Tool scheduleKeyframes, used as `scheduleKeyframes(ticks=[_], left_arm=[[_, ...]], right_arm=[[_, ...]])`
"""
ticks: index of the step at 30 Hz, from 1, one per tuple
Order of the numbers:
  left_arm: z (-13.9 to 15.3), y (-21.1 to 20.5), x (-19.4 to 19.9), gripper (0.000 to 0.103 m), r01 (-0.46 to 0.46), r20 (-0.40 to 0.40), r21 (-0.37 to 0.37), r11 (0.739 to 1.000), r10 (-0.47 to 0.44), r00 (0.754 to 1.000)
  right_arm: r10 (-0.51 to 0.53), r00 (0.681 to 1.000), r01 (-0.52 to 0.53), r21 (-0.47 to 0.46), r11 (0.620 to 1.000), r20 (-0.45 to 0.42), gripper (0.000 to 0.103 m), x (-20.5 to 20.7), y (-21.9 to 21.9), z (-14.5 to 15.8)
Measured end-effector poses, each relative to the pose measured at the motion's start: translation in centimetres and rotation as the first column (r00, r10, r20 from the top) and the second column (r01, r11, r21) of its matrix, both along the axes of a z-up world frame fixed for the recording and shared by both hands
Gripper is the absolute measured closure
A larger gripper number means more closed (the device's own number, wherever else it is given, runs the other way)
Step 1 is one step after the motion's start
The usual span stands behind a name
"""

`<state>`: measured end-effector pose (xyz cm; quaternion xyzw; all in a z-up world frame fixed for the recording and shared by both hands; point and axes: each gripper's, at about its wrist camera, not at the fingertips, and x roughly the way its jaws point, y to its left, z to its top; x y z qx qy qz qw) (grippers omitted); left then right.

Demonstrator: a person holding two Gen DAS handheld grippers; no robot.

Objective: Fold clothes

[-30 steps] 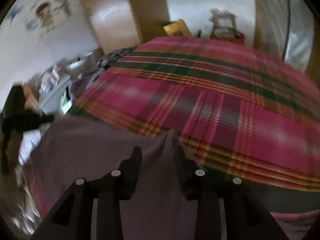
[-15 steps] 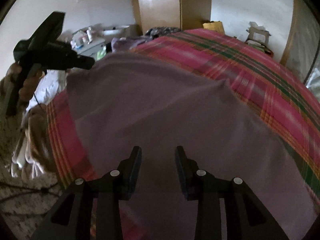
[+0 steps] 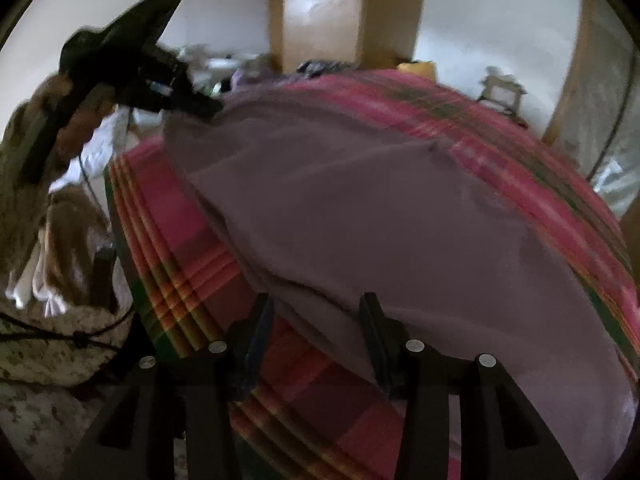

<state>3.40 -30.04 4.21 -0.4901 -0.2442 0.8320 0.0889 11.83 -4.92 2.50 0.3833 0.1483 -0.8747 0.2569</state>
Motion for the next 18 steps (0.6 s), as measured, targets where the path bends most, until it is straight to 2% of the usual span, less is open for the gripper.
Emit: scheduleKeyframes(ticks=[3,5,10,15,18], left_arm=[[0.9,1.8,0.7,0.087,0.035,-0.053,-0.047,0.998,-0.037,0.998],[1.1,3.0,0.8,0.087,0.087,-0.063,-0.026,0.996,-0.088,0.994],[0.7,6.4,0.8,0.085,0.194,-0.062,-0.036,0.980,-0.196,0.979],[0.1,9.7,1.1,0.085,0.298,-0.049,-0.054,0.953,-0.300,0.953],[-0.1,10.8,1.3,0.085,0.325,-0.046,-0.059,0.944,-0.328,0.944]], right_arm=[[-0.082,0.997,0.081,-0.062,0.995,-0.005,0.056,0.4,2.9,0.8],[-0.135,0.991,0.135,-0.057,0.989,-0.005,0.056,0.6,4.3,0.7],[-0.209,0.978,0.209,-0.054,0.976,0.010,0.057,0.7,6.8,0.0],[-0.214,0.976,0.215,-0.022,0.976,0.034,0.057,-0.2,7.5,-0.9],[-0.191,0.981,0.191,-0.013,0.981,0.031,0.057,0.0,7.4,-1.0]])
